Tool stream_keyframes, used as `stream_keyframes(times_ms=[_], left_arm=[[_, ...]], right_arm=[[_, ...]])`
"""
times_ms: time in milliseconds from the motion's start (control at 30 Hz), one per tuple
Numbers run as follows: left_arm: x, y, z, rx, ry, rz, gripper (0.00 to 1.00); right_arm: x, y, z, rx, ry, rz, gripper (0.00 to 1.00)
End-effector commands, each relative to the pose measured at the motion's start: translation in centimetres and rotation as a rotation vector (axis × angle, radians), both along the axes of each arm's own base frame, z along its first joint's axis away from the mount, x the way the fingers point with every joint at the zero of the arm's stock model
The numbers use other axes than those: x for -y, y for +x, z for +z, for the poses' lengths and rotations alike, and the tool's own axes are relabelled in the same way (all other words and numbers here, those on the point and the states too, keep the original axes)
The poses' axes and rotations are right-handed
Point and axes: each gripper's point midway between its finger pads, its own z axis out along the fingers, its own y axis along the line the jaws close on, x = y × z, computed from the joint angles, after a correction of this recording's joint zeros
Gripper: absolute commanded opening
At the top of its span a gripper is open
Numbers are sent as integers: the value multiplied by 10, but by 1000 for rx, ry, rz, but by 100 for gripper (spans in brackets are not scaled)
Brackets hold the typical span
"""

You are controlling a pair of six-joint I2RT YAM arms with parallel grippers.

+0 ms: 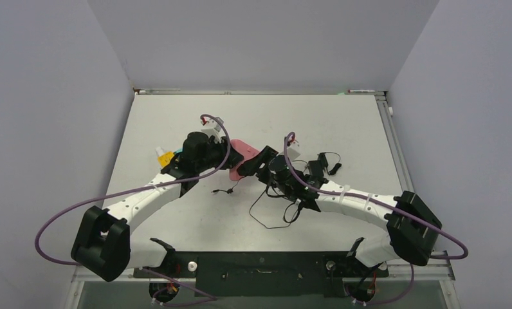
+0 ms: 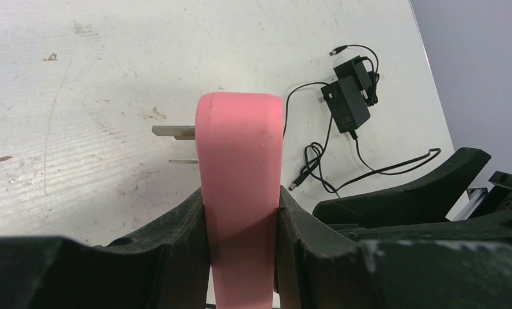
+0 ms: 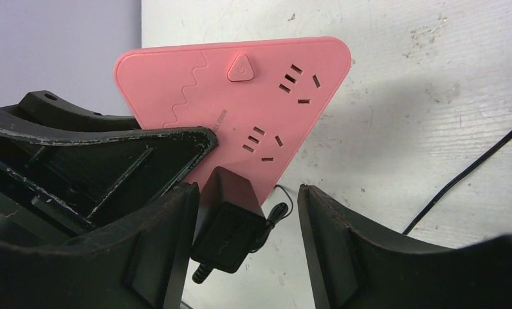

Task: Pull the plug off the socket
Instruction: Remove the plug from the socket.

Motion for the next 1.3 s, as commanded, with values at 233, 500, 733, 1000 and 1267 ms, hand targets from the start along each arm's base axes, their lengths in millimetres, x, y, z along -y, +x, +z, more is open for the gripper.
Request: stream_keyframes(times_ms=[233, 500, 733, 1000, 1267], left_arm=[[-3, 3, 29, 112, -17, 43, 0], [-9, 3, 33, 138, 1, 81, 0], [-16, 3, 39, 178, 23, 120, 0], [-15, 1, 40, 217, 68, 106, 0], [-11, -3, 42, 259, 131, 90, 0]], right_arm=[[-19, 1, 2, -29, 135, 14, 45], [-23, -3, -1, -69, 214, 6, 28], [-25, -2, 2, -89, 281, -20, 6], [-28, 3, 18, -66, 308, -32, 5], [-31, 8, 39, -36, 344, -41, 5]])
